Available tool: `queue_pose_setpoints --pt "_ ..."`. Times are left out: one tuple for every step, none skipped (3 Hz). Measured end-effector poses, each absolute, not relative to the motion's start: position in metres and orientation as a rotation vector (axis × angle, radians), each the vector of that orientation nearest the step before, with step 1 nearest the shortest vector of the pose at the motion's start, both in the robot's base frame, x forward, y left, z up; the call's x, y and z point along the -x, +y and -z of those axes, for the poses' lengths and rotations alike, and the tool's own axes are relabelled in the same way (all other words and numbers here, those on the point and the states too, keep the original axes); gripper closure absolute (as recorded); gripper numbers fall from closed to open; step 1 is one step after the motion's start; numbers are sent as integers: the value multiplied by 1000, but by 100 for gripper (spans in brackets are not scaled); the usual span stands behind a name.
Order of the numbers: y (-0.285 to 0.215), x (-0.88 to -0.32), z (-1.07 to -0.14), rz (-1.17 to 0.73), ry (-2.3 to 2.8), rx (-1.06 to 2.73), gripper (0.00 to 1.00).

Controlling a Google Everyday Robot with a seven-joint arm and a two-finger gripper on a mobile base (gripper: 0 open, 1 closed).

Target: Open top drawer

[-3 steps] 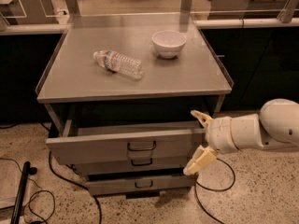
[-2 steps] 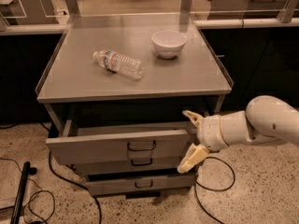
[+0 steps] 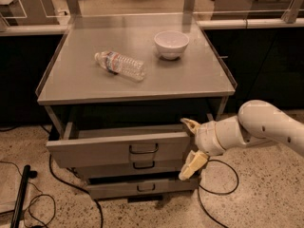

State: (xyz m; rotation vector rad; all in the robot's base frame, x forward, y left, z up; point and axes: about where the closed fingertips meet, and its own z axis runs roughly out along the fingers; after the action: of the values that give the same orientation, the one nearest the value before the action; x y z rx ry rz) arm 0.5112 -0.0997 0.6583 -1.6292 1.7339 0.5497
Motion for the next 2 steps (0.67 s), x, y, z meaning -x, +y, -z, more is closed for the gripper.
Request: queue_pose_setpoints --pt "-100 -511 -657 -550 1734 1631 25" --pt "-100 -511 -657 -550 1734 1631 48"
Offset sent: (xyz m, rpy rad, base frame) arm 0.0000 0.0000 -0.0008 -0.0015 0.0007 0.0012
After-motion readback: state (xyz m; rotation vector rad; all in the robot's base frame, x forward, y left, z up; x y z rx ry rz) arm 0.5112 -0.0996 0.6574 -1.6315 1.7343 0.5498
